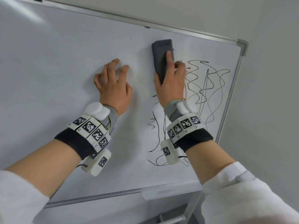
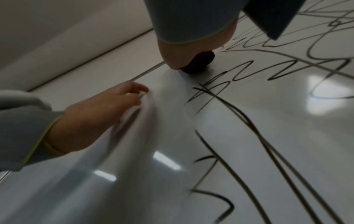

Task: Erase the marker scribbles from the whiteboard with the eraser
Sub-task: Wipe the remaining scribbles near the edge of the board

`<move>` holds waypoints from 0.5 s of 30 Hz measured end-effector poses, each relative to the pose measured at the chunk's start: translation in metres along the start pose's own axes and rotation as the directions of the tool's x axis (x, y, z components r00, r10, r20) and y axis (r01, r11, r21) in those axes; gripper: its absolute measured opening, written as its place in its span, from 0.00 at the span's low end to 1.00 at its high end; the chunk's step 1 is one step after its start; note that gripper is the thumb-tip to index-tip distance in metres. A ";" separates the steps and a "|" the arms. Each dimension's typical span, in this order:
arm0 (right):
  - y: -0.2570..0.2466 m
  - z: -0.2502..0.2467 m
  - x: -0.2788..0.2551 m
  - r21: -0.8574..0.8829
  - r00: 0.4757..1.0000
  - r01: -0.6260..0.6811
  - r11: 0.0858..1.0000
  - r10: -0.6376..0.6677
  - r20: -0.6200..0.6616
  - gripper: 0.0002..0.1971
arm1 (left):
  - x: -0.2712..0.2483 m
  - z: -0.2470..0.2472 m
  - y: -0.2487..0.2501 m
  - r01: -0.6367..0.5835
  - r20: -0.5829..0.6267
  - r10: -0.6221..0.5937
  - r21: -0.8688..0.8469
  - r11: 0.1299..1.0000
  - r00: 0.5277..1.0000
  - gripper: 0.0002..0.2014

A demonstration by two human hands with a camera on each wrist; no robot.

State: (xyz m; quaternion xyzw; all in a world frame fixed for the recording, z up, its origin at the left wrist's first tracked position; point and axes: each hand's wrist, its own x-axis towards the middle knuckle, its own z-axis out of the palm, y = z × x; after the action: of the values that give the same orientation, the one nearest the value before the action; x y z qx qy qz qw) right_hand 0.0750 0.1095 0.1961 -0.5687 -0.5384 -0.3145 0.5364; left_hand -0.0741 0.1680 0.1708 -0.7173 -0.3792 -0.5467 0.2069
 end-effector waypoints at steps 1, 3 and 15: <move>-0.001 0.000 0.000 -0.012 0.999 0.032 0.999 -0.032 0.011 0.31 | 0.000 0.001 0.004 -0.019 -0.001 0.019 -0.004 1.000 1.000 0.23; 0.001 0.000 0.002 -0.050 0.997 0.082 0.995 -0.081 0.018 0.29 | 0.000 0.003 0.011 -0.050 0.000 0.050 -0.008 0.999 0.999 0.23; 0.011 -0.006 0.015 -0.038 0.997 -0.077 0.996 0.077 -0.004 0.31 | 0.007 0.008 0.016 -0.007 0.023 0.008 -0.045 0.999 1.000 0.21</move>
State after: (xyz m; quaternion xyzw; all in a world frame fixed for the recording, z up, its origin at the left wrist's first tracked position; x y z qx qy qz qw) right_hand 0.0899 0.1097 0.2082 -0.5988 -0.5095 -0.3046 0.5377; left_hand -0.0566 0.1657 0.1765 -0.7294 -0.3666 -0.5459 0.1884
